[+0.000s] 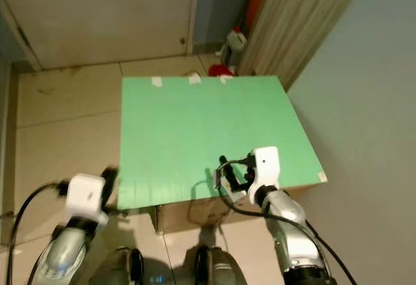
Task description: Hang keys on a hook
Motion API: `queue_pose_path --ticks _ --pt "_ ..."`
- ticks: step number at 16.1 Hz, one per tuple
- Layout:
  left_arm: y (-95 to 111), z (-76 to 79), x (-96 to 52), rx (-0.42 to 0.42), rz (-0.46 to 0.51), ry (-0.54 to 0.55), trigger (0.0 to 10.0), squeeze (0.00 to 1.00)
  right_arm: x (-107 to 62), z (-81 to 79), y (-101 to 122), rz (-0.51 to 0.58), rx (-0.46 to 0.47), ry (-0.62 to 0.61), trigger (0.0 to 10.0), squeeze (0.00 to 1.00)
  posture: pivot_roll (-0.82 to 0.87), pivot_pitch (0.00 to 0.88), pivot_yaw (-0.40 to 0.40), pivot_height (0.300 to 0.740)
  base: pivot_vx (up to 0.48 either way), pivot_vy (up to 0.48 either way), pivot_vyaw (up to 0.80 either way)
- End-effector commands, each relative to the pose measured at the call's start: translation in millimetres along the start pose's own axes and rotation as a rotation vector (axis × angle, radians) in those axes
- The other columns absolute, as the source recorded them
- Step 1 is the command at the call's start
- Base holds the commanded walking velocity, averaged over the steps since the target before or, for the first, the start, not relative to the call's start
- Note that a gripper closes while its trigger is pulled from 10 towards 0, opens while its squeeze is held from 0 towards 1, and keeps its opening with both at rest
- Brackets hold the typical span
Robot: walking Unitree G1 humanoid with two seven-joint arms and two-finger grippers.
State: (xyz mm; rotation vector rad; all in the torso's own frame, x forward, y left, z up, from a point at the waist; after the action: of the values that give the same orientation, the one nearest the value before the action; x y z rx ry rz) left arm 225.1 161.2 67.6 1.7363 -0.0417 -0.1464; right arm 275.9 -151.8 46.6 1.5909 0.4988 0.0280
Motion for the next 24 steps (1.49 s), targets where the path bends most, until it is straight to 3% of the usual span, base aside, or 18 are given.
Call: queue_pose_path --ticks 1,5,10,12,13,14,19,21,22,23,24 --pt "1.2 4.2 0.0 -0.004 -0.007 -0.021 10.0 1.0 -6.8 9.2 -9.8 -0.023 -0.008 -0.044 10.0 0.0 0.04 0.101 -0.141 0.722 0.0 0.0 0.0" --pt "19.7 19.8 12.8 0.113 0.086 -0.136 10.0 1.0 -12.2 9.9 -13.1 0.012 -0.021 -0.084 10.0 0.0 0.01 0.095 -0.11 0.722 0.0 0.0 0.0" --pt "22.7 26.0 16.2 0.063 0.085 -0.168 10.0 1.0 -11.6 15.0 -10.9 0.033 -0.02 -0.132 10.0 0.0 -0.01 0.11 -0.093 0.722 0.0 0.0 0.0" --pt "24.9 30.7 14.6 0.078 0.103 -0.196 10.0 1.0 -7.5 13.2 -10.5 0.046 -0.029 -0.13 10.0 0.0 0.0 0.102 -0.096 0.722 0.0 0.0 0.0" --pt "25.5 31.1 14.1 0.079 0.106 -0.201 10.0 1.0 -5.1 11.8 -9.7 0.052 -0.022 -0.125 10.0 0.64 0.01 0.104 -0.098 0.722 0.0 0.0 0.0" --pt "26.1 31.0 14.1 0.078 0.108 -0.203 10.0 1.0 -2.9 9.9 -8.9 0.056 -0.013 -0.111 10.0 1.0 0.02 0.106 -0.107 0.722 0.0 0.0 0.0" --pt "33.8 27.5 15.2 0.094 0.13 -0.21 10.0 1.0 11.3 4.1 -5.7 0.062 -0.037 -0.092 10.0 1.0 0.05 0.133 -0.115 0.722 0.0 0.0 0.0" --pt "33.9 30.4 10.8 0.086 0.091 -0.275 10.0 1.0 23.8 8.3 -8.3 0.031 -0.042 -0.157 10.0 1.0 0.08 0.175 -0.107 0.722 0.0 0.0 0.0" --pt "33.9 33.5 6.4 0.094 0.072 -0.314 10.0 0.64 28.0 12.1 -10.7 0.01 -0.035 -0.196 10.0 0.23 0.1 0.196 -0.101 0.722 0.0 0.0 0.0" --pt "35.0 31.0 2.8 0.109 0.061 -0.292 10.0 0.0 29.3 17.0 -13.0 -0.001 -0.03 -0.242 10.0 0.0 0.12 0.218 -0.09 0.722 0.0 0.0 0.0" --pt "39.0 29.3 -2.5 0.106 0.07 -0.299 10.0 0.0 29.2 22.9 -16.9 -0.019 -0.006 -0.296 10.0 0.0 0.14 0.244 -0.082 0.722 0.0 0.0 0.0"
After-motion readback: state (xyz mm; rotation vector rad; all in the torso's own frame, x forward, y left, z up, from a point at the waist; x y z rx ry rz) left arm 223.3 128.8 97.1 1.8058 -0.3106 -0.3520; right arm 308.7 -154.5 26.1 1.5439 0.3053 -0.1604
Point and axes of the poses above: a point about 5 cm out from each wrist's last joint towards the gripper, its own x axis pointing out of the wrist towards the gripper, its own y axis along the axis of the wrist's last joint, z = x × y, the point moved 1 cm from there along x, pointing out of the wrist towards the gripper, and after that the axes turned 2 degrees about -x, right-handed, at the moved point
